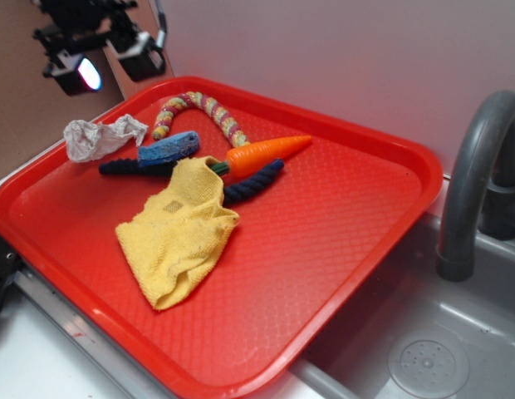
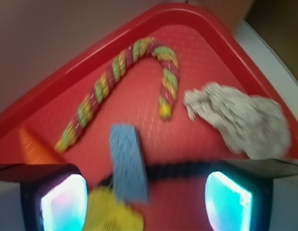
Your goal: Grab the blue sponge.
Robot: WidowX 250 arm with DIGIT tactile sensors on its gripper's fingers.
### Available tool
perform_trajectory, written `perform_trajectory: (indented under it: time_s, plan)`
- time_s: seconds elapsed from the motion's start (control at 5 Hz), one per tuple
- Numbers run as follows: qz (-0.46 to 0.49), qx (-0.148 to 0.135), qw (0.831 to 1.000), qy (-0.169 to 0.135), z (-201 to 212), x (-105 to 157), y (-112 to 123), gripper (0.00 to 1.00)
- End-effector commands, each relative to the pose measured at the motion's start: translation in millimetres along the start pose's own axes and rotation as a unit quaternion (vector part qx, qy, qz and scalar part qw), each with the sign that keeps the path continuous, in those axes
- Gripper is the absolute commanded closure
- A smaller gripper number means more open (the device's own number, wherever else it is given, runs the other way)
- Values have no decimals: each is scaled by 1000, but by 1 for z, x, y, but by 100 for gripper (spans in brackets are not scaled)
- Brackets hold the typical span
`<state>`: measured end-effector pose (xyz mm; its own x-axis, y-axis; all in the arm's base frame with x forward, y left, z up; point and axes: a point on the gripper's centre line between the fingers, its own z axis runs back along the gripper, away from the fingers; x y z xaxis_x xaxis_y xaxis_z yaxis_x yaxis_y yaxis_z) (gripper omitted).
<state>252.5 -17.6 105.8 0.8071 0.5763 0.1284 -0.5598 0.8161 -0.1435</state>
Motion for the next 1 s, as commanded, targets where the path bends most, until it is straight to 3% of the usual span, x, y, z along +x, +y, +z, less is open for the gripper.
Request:
perform_trajectory:
  time_s: [0.0, 0.2, 0.4, 0.8]
  plan:
    - [-57, -11, 998, 15, -52, -3, -8, 0]
    - [-66, -6, 997, 29, -69, -11, -7, 0]
    - [-70, 4, 997, 23, -71, -14, -10, 100]
    - [-46, -22, 998, -33, 3, -3, -14, 100]
